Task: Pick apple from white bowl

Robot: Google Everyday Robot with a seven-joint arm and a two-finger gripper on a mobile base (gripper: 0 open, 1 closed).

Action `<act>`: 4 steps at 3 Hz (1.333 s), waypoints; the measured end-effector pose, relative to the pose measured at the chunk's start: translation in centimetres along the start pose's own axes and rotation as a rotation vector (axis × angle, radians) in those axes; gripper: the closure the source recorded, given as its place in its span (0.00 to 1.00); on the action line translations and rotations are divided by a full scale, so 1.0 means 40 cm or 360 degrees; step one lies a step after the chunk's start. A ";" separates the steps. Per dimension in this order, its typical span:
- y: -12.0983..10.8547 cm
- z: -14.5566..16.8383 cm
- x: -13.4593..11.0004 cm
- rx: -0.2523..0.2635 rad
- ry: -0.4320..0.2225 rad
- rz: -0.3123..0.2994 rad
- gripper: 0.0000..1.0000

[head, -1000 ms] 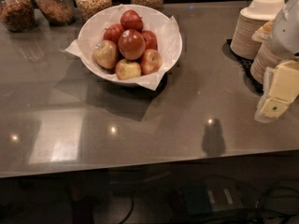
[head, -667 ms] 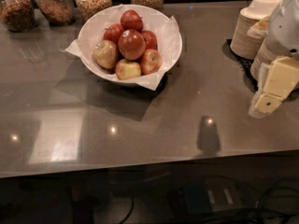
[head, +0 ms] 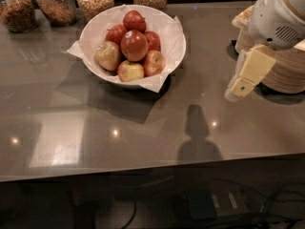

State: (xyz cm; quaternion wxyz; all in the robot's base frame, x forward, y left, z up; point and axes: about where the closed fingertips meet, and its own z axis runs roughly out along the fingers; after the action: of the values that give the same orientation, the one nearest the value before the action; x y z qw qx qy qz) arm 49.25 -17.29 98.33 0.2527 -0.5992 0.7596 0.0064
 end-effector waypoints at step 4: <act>-0.148 0.206 -0.271 0.0067 -0.0276 0.0119 0.00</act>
Offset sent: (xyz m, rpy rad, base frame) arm 0.1018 0.0765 -0.0057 0.2092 -0.0845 -0.0812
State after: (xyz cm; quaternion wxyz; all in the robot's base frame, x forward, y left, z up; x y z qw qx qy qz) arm 59.44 -6.56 97.10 0.3295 -0.5622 0.7567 0.0517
